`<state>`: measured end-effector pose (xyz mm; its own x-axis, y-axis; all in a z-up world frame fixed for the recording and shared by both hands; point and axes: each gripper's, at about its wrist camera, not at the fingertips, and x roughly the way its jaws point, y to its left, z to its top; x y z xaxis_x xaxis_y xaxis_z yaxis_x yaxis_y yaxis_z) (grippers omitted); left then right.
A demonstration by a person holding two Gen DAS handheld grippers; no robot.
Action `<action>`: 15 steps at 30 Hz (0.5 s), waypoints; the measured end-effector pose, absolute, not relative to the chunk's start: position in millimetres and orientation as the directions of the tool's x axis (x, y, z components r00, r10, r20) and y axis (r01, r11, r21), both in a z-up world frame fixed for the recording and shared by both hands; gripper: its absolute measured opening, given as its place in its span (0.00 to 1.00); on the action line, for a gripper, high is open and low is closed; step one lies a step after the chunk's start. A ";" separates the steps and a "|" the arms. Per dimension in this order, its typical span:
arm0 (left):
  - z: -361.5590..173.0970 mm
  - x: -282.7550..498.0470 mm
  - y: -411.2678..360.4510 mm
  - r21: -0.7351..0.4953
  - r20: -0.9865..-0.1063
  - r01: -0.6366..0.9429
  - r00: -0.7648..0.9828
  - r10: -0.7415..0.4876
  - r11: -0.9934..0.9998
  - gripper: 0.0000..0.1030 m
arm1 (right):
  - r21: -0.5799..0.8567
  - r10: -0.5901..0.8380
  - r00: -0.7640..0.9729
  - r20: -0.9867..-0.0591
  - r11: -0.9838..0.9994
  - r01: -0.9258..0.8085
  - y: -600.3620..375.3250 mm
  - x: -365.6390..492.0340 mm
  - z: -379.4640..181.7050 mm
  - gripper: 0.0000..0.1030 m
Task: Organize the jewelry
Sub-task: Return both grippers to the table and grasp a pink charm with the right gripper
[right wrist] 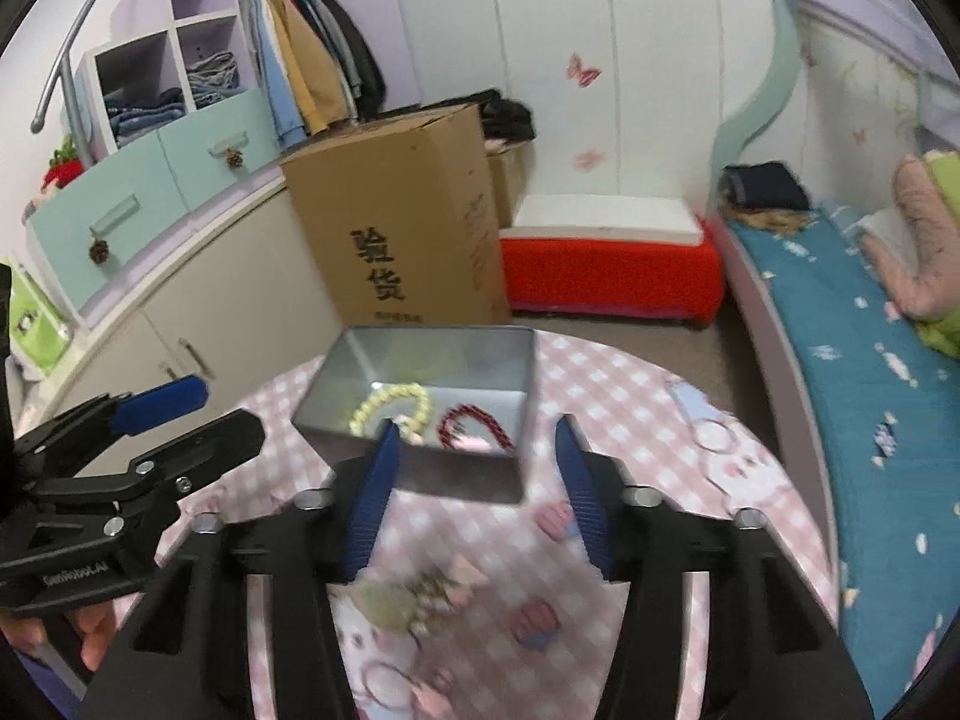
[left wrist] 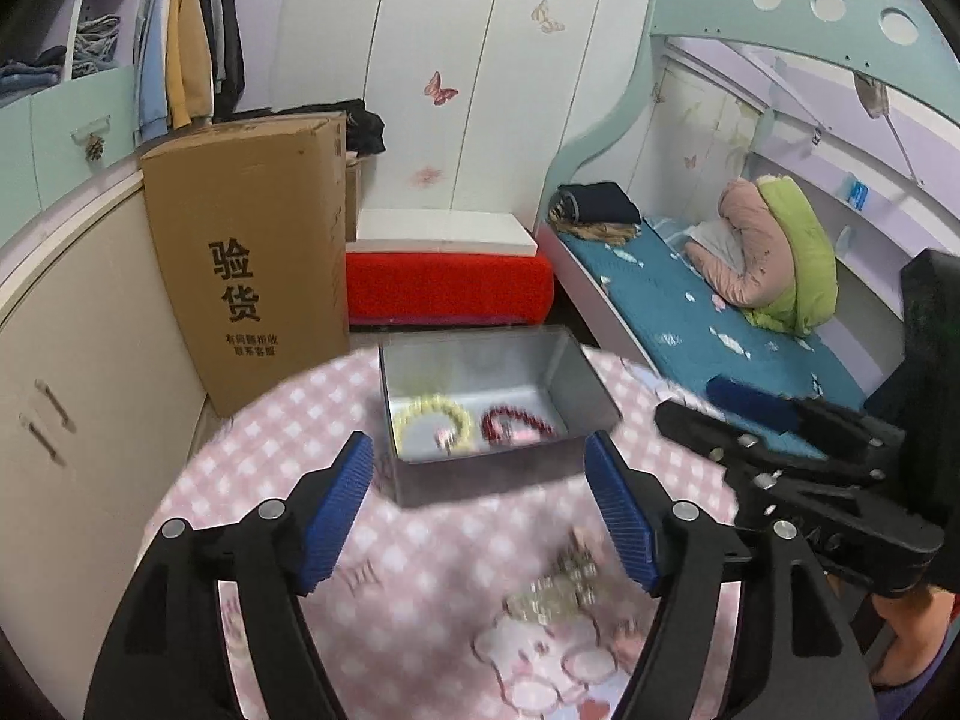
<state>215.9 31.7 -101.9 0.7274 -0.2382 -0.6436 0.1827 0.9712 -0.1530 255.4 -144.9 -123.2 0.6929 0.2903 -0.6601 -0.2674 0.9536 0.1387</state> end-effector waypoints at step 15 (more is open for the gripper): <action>-172.6 153.3 34.1 -0.132 -0.753 0.127 0.632 -0.183 0.983 0.68 | 0.160 0.288 0.577 -0.764 0.951 -0.263 -135.5 184.2 -208.5 0.52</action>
<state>153.3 34.1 -172.6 0.6316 -0.1826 -0.7535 0.1270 0.9831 -0.1318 184.2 -135.5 -208.5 0.5773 0.2880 -0.7641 -0.2633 0.9514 0.1597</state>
